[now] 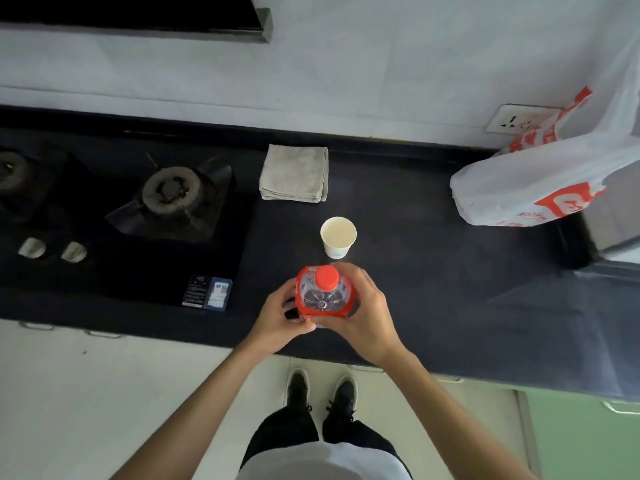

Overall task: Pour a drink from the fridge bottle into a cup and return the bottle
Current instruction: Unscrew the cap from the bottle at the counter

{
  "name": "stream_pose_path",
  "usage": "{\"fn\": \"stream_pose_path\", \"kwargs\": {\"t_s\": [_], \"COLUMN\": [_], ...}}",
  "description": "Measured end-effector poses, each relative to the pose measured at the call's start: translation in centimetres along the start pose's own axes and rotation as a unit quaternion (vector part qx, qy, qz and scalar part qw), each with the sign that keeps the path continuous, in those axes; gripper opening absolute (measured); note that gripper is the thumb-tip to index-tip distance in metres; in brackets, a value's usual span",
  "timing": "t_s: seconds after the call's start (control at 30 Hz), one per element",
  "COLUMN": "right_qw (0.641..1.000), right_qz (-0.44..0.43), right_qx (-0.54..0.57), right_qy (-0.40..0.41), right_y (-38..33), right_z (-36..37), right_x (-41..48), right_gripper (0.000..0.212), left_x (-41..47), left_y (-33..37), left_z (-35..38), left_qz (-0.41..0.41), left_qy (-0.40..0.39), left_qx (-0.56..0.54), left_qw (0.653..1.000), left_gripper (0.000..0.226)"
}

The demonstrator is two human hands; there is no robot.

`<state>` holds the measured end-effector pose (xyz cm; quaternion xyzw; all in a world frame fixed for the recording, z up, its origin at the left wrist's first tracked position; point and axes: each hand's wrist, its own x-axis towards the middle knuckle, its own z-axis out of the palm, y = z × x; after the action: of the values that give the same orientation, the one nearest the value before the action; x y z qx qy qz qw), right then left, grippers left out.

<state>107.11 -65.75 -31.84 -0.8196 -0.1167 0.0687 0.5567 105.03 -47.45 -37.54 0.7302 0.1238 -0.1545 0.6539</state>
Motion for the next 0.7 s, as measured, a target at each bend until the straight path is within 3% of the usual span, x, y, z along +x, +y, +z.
{"fn": "stream_pose_path", "kwargs": {"t_s": [0.7], "right_qw": [0.996], "right_qz": [0.030], "right_qx": [-0.083], "right_qy": [-0.014], "right_y": [0.8], "right_z": [1.2], "right_x": [0.6], "right_gripper": [0.079], "left_x": [1.5], "left_y": [-1.2], "left_z": [-1.4], "left_qz": [0.008], "left_qy": [-0.060], "left_qx": [0.050], "left_qw": [0.997], "left_gripper": [0.077]}}
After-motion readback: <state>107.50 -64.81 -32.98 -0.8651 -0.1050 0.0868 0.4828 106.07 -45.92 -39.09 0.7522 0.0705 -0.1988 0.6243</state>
